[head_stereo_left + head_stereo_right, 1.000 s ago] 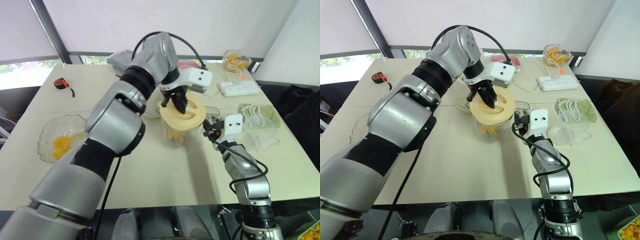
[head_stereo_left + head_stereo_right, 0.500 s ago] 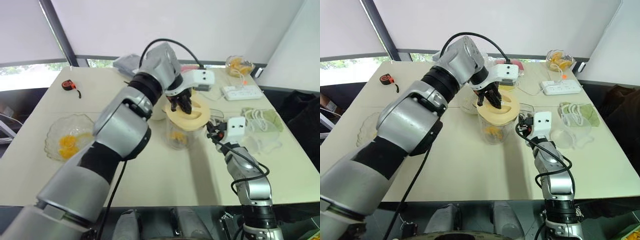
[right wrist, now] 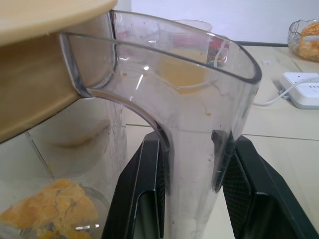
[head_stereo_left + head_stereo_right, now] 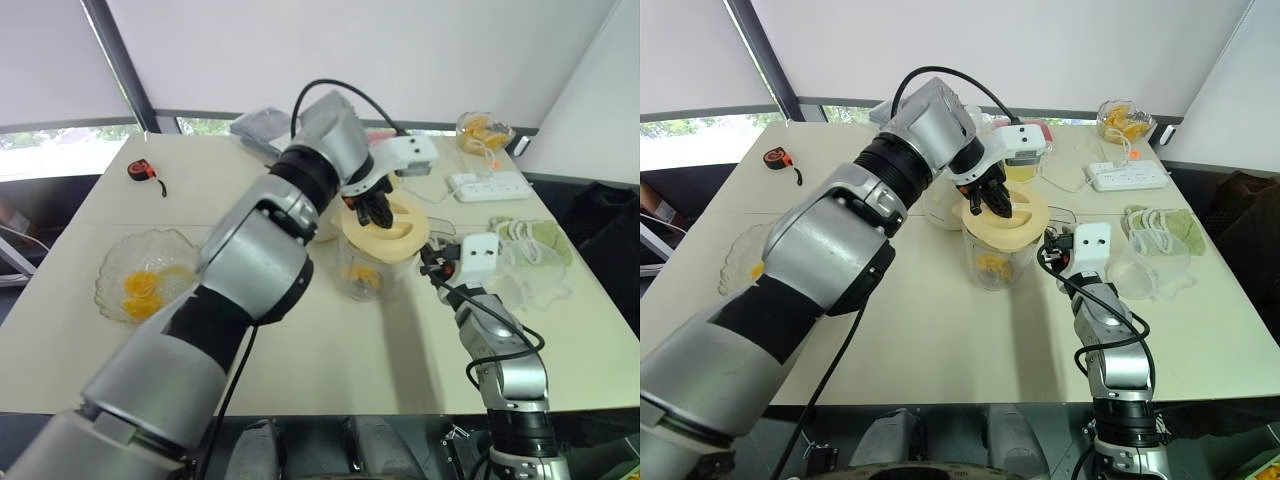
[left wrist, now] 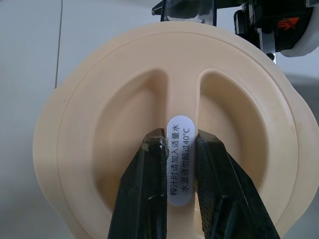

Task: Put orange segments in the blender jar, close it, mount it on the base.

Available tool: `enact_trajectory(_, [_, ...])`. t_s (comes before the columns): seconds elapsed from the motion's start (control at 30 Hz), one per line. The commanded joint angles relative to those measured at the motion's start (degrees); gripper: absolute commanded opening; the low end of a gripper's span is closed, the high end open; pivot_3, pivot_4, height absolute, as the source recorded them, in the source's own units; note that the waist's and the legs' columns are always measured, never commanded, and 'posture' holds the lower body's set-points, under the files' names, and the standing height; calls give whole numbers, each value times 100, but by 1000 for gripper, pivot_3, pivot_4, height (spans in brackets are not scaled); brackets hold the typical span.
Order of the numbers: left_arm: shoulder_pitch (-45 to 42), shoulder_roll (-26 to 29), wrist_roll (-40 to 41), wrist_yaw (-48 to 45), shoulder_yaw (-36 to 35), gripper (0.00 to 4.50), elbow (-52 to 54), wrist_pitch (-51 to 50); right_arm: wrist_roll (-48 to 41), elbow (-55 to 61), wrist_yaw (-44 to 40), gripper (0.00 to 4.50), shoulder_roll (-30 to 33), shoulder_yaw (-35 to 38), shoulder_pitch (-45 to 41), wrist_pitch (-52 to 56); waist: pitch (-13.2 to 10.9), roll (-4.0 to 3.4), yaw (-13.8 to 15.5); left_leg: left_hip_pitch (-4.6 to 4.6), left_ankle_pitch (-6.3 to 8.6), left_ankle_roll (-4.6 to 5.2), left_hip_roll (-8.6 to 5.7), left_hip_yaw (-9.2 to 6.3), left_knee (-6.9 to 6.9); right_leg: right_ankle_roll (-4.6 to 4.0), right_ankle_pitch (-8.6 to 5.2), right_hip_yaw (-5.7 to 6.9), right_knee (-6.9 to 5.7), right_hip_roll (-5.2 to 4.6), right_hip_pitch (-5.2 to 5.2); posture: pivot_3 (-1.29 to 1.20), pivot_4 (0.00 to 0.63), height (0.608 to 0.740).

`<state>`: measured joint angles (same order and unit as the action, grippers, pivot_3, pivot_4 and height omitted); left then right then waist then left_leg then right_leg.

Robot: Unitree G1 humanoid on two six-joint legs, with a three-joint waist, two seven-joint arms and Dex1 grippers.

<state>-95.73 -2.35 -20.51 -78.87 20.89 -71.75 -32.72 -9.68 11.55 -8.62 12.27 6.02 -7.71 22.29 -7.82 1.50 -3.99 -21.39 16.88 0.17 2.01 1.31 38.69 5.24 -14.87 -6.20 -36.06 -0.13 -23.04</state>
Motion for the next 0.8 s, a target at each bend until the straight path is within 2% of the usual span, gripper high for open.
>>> enact_trajectory(0.03, [329, 6, -173, 682, 152, 234, -208, -40, 37, 102, -344, 969, -69, -549, 92, 15, 1, 1, 1, 0, 0, 0, 0, -1, -1, 0, 0, 0, 0, 0, 0, 0, 150, 740])
enact_trajectory(0.23, [346, 40, -195, 551, 217, 234, -172, 69, 36, 84, -358, 969, -68, -553, 78, 3, 1, 5, -2, 1, 0, 0, -5, -4, -7, 2, -2, 2, 1, -29, -2, 0, 150, 740])
enact_trajectory(0.53, [227, 223, -66, 471, 153, 4472, -92, 245, 45, 75, -389, 969, -42, -556, 98, -6, 9, 24, -15, 7, -1, 1, -23, -1, -61, 8, -3, 16, 0, -37, -9, 0, 150, 740])
enact_trajectory(0.8, [-165, 695, 346, 100, -214, 4472, 104, -98, 52, 67, -412, 969, -21, -541, 150, -19, -55, 32, -64, -11, -1, 1, -23, 4, -71, 10, -3, 14, -7, -25, -40, 0, 150, 740])
